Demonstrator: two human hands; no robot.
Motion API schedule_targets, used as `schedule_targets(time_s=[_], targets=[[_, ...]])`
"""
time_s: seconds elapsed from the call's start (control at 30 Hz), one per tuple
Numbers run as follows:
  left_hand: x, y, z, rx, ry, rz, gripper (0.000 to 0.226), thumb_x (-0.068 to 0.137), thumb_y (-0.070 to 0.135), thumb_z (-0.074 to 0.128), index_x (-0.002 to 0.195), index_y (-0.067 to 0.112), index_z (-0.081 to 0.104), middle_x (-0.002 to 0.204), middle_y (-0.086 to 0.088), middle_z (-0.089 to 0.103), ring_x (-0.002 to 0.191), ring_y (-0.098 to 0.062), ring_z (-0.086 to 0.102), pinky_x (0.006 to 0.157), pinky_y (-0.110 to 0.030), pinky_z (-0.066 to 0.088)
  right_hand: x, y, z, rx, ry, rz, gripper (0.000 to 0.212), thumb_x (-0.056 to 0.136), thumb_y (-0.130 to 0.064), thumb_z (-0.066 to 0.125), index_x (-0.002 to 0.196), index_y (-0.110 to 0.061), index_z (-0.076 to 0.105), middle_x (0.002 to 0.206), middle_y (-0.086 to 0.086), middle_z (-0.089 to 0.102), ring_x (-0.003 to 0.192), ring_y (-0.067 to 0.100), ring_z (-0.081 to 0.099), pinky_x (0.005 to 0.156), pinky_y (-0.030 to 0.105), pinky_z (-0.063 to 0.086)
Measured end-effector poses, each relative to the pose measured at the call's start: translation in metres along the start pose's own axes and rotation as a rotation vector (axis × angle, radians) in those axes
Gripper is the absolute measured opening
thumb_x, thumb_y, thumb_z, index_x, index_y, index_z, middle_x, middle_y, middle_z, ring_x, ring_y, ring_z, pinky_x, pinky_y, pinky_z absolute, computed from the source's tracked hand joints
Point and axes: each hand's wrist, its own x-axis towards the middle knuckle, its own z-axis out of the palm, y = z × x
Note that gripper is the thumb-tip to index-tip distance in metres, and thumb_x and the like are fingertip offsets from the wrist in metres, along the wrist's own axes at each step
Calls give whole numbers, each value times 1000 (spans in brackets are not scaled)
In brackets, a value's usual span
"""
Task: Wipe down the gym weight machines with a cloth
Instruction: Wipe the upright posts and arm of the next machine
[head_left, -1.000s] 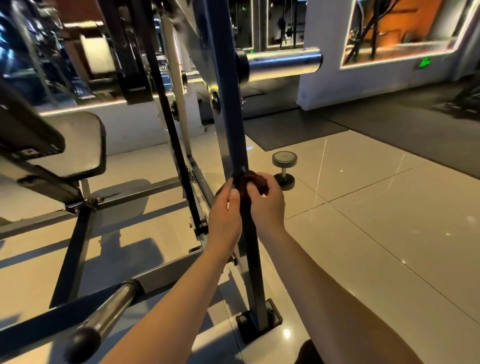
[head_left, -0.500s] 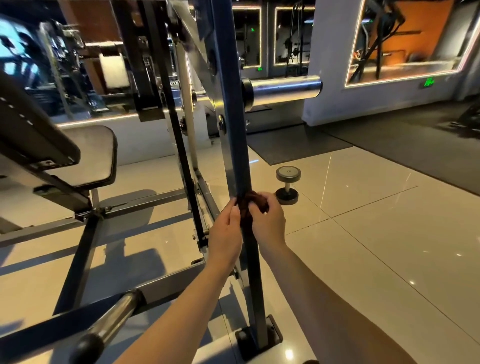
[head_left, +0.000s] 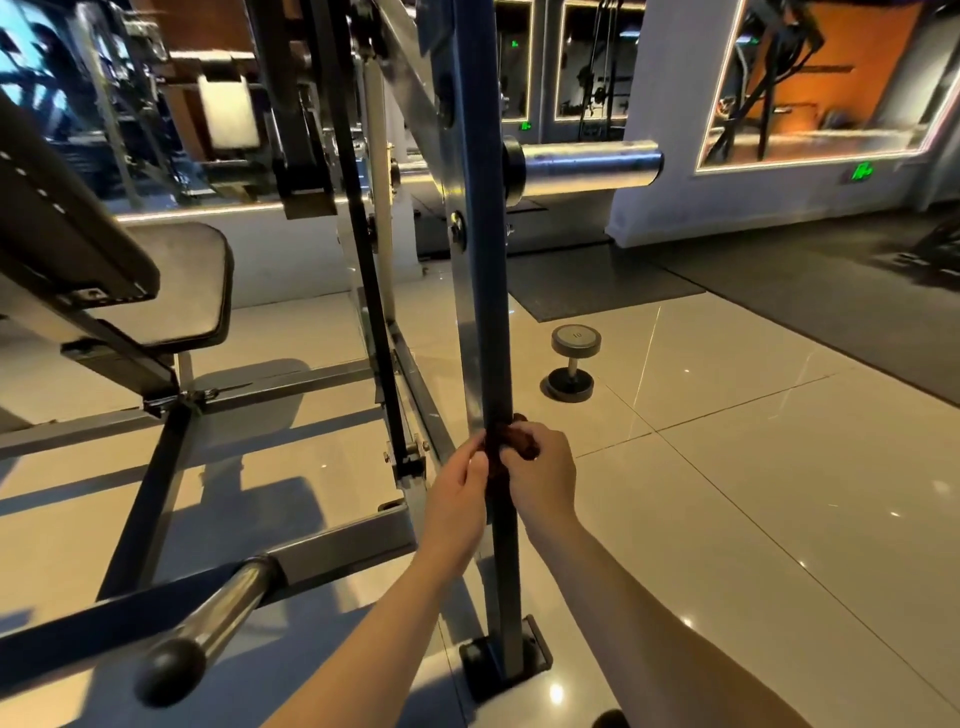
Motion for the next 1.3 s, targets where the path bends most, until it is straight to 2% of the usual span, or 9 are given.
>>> schedule_targets(time_s=[0.1,0.27,0.43,0.7,0.8,0.97,1.07,1.2,1.3], targets=[[-14,-17,2,-65,-42,-5,41,108,31,42,148,37,43,143,14,49,134,-5,45,114,-35,42,-25,9,-4,101,-53,21,22,99,-25,63,119,-33,66,116,-9,61,106,10,60,88,20,53],[-18,-22,-9,-136,65,-28,39,104,19,54,134,43,45,122,20,49,111,-2,52,76,-11,53,-37,2,-1,229,-203,109,22,106,-29,48,118,-30,66,114,-7,65,108,14,61,91,32,58],[9,-9,-13,-144,256,-43,36,103,29,55,138,38,49,124,16,55,123,-11,52,103,-30,47,-4,-8,5,51,28,-50,20,102,-25,57,118,-36,57,117,-17,58,111,6,57,92,22,51],[32,-5,6,-186,50,-41,21,109,38,34,126,46,45,108,26,52,98,7,50,71,-8,38,6,1,12,59,43,-35,12,105,-26,52,115,-30,58,108,-14,64,102,7,63,89,24,56],[28,-44,7,-171,75,-24,33,109,33,40,132,56,46,131,20,53,112,9,49,83,-5,39,4,12,18,18,63,-27,11,104,-24,53,112,-30,57,106,-14,64,101,9,64,90,29,58],[32,-53,9,-225,98,-100,37,106,30,45,122,63,52,135,13,58,129,-14,52,110,-39,45,-4,12,26,-42,102,-26,13,103,-23,54,114,-31,56,110,-14,64,106,9,63,95,33,57],[40,-16,3,-240,58,4,34,108,33,42,121,62,48,129,20,56,131,-14,50,109,-36,43,2,-7,26,-37,162,-110,16,104,-27,52,118,-31,58,118,-13,63,110,8,60,98,36,56],[57,22,-5,-171,13,281,49,108,30,42,128,74,33,155,21,36,143,-4,33,117,-31,29,19,-42,27,17,182,-138,20,107,-31,43,117,-31,60,110,-11,66,103,8,63,94,35,58],[51,-7,-2,-166,17,257,51,107,32,42,126,78,33,156,23,35,145,-3,31,121,-36,28,14,-40,28,-28,165,-112,17,106,-25,46,113,-32,60,111,-13,65,104,10,63,96,35,57]])
